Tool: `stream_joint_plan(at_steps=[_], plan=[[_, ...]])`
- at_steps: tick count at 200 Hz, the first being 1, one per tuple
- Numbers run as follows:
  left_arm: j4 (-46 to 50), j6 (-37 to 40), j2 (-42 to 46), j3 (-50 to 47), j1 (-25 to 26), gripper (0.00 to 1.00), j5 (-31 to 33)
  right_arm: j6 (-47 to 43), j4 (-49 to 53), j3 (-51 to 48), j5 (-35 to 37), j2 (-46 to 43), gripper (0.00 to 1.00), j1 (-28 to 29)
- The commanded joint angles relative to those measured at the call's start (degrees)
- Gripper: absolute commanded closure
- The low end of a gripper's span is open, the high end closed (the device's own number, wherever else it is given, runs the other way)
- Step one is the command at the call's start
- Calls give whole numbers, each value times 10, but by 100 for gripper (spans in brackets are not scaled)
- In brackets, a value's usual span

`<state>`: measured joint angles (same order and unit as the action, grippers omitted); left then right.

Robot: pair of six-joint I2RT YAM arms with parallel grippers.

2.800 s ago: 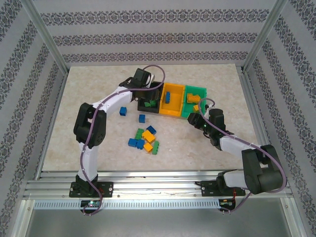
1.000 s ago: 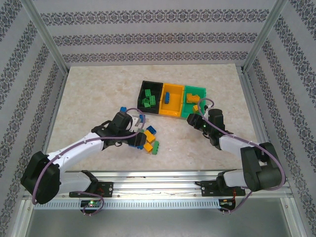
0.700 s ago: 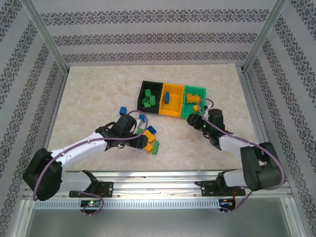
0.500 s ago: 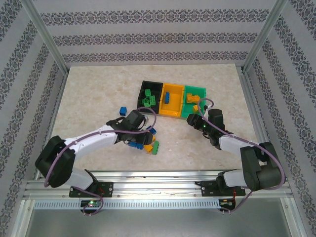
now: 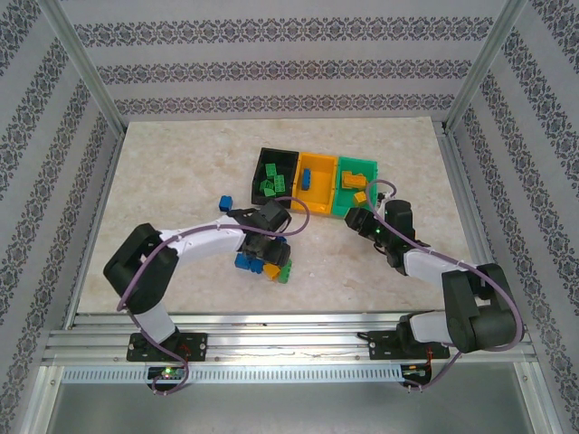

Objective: Sort the legos into containers by color
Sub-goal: Rotate the lego at the center of the table.

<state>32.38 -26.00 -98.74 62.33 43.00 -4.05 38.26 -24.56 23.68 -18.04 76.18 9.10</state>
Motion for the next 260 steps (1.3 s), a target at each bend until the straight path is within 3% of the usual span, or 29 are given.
stream_joint_plan(at_steps=[1, 48, 77, 125, 203, 232, 260], plan=[[46, 5, -21, 31, 10, 27, 30, 6, -18, -7, 4, -12, 48, -4], [64, 16, -69, 79, 11, 21, 72, 6, -18, -6, 3, -11, 48, -6], [55, 25, -95, 117, 11, 15, 57, 7, -18, -5, 0, -9, 48, -6], [39, 32, -124, 144, 11, 15, 32, 7, -18, -6, 0, -9, 48, -6], [78, 55, -131, 165, 9, 23, 128, 8, -21, -4, -3, -3, 48, -7], [71, 62, -120, 151, -13, 16, 123, 9, -22, -3, -6, 0, 48, -7], [72, 59, -116, 154, -38, 15, 114, 9, -22, -1, -9, 4, 48, -7]])
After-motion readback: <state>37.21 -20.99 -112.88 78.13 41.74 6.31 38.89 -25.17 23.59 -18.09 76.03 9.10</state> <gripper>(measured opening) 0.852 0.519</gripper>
